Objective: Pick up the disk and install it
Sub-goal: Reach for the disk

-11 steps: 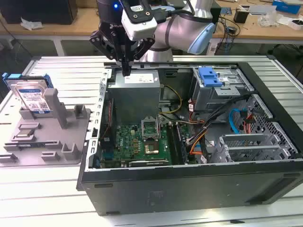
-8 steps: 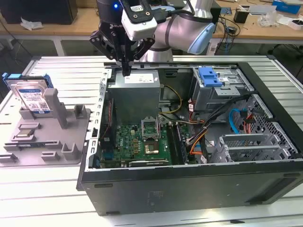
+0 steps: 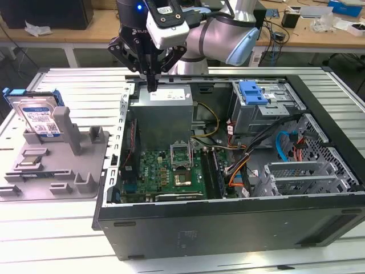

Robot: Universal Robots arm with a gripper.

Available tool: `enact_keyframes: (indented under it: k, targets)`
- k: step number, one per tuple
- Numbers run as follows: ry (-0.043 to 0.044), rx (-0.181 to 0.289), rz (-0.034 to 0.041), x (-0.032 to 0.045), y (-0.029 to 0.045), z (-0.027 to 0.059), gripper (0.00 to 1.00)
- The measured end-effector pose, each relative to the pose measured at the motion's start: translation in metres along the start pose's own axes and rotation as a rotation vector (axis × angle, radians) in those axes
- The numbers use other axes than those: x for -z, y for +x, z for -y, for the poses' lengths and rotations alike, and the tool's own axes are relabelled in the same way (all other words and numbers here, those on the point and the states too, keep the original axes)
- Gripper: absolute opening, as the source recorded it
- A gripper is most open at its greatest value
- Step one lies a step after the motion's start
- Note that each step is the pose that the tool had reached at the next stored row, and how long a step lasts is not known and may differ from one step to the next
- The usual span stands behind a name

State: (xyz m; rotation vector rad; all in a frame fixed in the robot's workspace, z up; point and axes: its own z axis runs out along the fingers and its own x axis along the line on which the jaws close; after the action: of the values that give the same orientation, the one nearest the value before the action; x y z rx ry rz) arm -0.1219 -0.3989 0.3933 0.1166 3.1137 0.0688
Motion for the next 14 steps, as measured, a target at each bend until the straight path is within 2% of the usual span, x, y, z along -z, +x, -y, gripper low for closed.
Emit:
enact_keyframes:
  k: [3, 4, 7, 8, 14]
  targets:
    - [0.0, 0.0, 0.0, 0.0, 0.0002, 0.0, 0.11]
    - [0.0, 0.0, 0.0001, -0.0001, 0.0023, -0.0011, 0.11]
    - [0.0, 0.0, 0.0001, 0.0001, 0.0157, -0.0046, 0.11]
    - [0.0, 0.0, 0.0, 0.0002, 0.0241, -0.0072, 0.11]
    - [0.0, 0.0, 0.0001, 0.0003, 0.0496, -0.0156, 0.11]
